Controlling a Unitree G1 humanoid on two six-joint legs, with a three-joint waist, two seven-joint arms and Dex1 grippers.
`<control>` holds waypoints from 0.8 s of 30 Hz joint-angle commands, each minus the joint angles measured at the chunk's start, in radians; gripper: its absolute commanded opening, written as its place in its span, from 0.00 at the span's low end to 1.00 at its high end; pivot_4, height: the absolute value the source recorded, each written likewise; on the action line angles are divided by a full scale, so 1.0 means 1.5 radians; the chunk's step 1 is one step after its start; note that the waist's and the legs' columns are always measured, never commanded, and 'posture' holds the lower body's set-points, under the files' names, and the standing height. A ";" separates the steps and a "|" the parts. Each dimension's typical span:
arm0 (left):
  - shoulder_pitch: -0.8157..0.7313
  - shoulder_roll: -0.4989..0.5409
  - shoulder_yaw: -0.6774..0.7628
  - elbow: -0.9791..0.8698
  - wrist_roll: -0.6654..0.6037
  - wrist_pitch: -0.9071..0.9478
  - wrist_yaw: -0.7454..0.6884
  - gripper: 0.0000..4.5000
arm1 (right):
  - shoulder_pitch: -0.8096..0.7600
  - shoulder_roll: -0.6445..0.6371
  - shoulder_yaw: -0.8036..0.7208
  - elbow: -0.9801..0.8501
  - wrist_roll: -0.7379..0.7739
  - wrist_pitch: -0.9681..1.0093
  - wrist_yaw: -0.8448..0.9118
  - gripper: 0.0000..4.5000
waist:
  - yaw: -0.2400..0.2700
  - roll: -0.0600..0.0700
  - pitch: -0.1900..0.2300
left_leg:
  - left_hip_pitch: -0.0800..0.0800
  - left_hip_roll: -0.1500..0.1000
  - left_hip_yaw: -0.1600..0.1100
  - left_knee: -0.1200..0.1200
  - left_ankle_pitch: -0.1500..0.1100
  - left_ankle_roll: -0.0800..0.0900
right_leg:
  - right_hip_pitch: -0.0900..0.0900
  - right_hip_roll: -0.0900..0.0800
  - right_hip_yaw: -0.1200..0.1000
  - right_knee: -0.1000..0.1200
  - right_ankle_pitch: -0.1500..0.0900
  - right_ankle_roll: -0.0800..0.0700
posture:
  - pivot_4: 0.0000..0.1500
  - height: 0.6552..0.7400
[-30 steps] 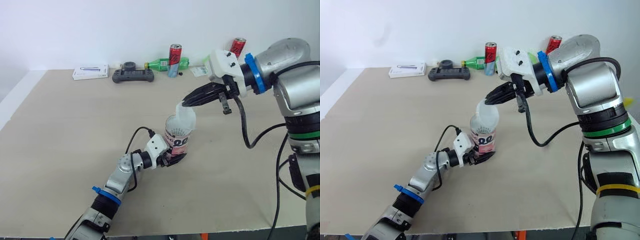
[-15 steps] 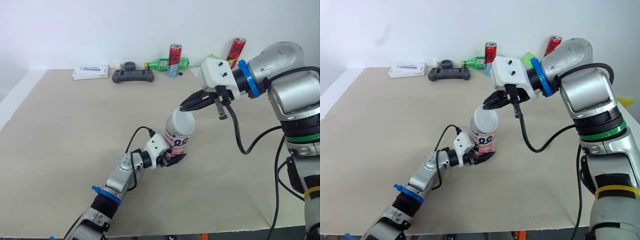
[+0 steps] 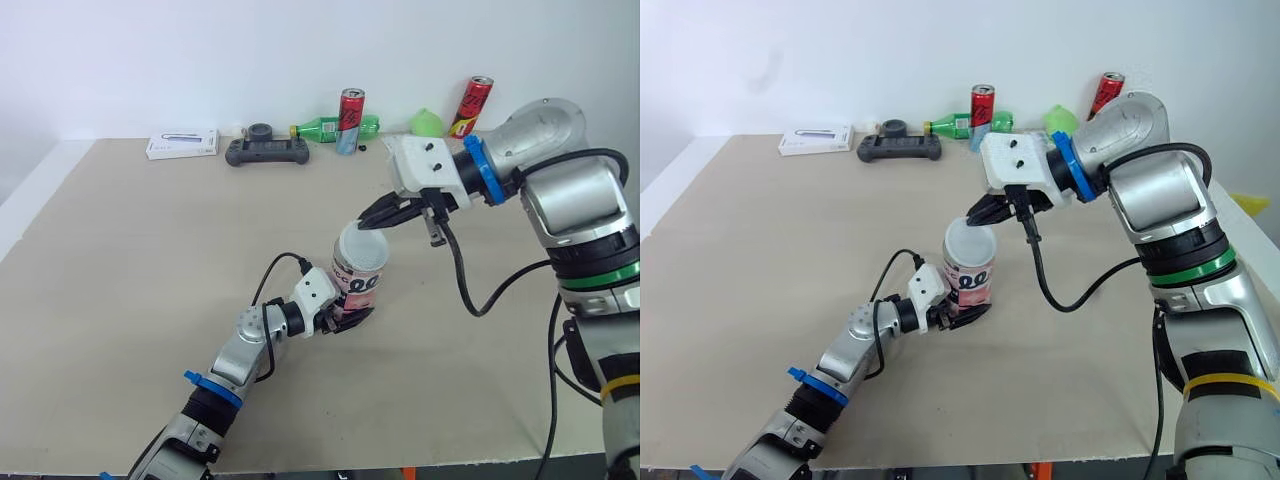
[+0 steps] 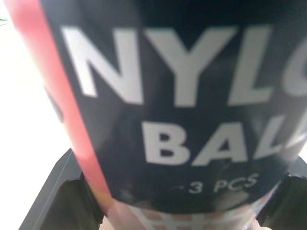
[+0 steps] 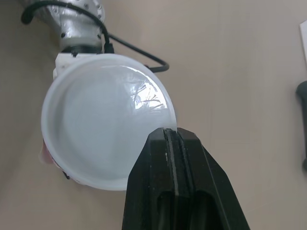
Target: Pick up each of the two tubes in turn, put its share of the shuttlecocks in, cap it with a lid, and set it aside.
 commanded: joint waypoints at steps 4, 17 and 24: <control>0.017 0.011 -0.007 0.025 0.013 0.027 -0.001 0.69 | 0.013 -0.008 0.005 -0.014 -0.019 -0.016 0.014 0.01 | 0.000 0.000 0.000 | 0.000 0.000 0.000 0.000 0.000 0.000 | 0.000 0.000 0.000 0.000 0.000 0.000 | 1.00 0.97; 0.017 0.013 -0.006 0.025 0.013 0.026 0.000 0.69 | 0.013 0.001 -0.001 -0.014 -0.032 -0.034 0.006 0.58 | 0.000 0.000 -0.001 | 0.000 0.000 -0.001 0.000 0.000 0.000 | 0.000 0.000 -0.001 0.000 0.000 0.000 | 1.00 0.97; 0.017 0.015 -0.005 0.024 0.012 0.025 -0.002 0.69 | -0.028 0.019 -0.039 0.013 -0.012 -0.019 -0.020 0.99 | 0.000 0.000 -0.001 | 0.001 0.000 -0.001 0.000 0.000 0.000 | 0.000 0.000 -0.001 0.000 0.000 0.000 | 1.00 0.97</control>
